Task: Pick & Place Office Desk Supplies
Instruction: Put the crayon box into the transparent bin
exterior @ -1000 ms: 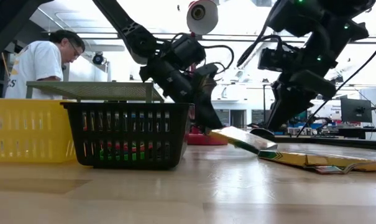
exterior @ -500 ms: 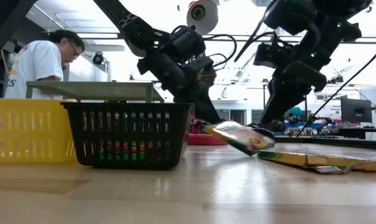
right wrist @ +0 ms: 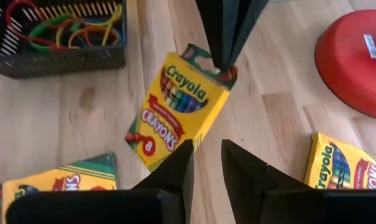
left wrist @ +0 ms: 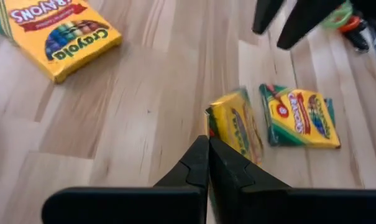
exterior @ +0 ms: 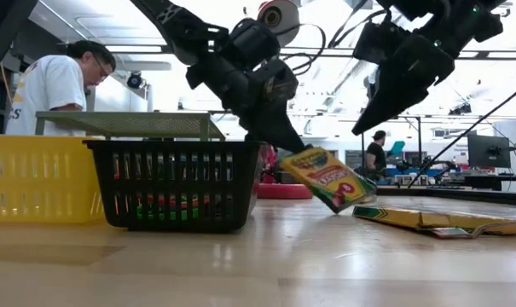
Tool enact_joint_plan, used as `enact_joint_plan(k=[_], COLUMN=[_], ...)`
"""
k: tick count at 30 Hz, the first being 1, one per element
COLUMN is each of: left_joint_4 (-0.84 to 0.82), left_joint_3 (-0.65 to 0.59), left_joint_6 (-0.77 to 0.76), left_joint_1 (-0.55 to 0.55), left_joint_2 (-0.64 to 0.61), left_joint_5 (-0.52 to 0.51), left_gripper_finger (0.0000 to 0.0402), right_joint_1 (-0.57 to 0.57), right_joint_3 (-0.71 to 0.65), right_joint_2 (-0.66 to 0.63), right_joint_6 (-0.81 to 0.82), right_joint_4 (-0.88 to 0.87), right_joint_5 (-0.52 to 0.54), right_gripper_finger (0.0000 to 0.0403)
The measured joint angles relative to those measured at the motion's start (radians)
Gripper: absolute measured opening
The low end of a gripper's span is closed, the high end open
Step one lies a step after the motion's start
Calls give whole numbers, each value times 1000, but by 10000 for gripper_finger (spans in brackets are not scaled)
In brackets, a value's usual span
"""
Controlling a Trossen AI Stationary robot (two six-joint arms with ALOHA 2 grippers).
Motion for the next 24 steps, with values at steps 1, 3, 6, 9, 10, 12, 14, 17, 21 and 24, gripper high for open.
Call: enact_joint_plan(k=[1,3,6,9,10,12,14,17,21,24], left_joint_4=[-10,-3,-12,-24,-26,-35,-36,-36,-36,-36], left_joint_3=[0,1,1,1,1,1,1,1,1,1], left_joint_6=[7,31,58,64,65,66,66,66,66,75], left_joint_1=[-4,-12,-25,-34,-37,-41,-42,-43,-47,-51], left_joint_2=[-10,-27,-42,-48,-48,-48,-48,-48,-48,-48], left_joint_5=[-8,-30,-51,-72,-76,-88,-96,-96,-97,-96], left_gripper_finger=[1,1,1,1,1,1,1,1,1,1], right_joint_1=[0,-4,-6,-6,-6,-6,-10,-26,-60,-87], right_joint_3=[0,0,0,0,0,0,0,0,0,0], right_joint_2=[0,1,1,1,1,1,8,22,54,79], right_joint_6=[1,5,19,21,22,23,23,25,14,0], right_joint_4=[-2,-5,3,10,15,17,22,35,85,113], right_joint_5=[0,-2,-3,-1,-2,-3,-4,-40,-97,-149], right_gripper_finger=[75,86,110,137,145,159,169,178,179,177])
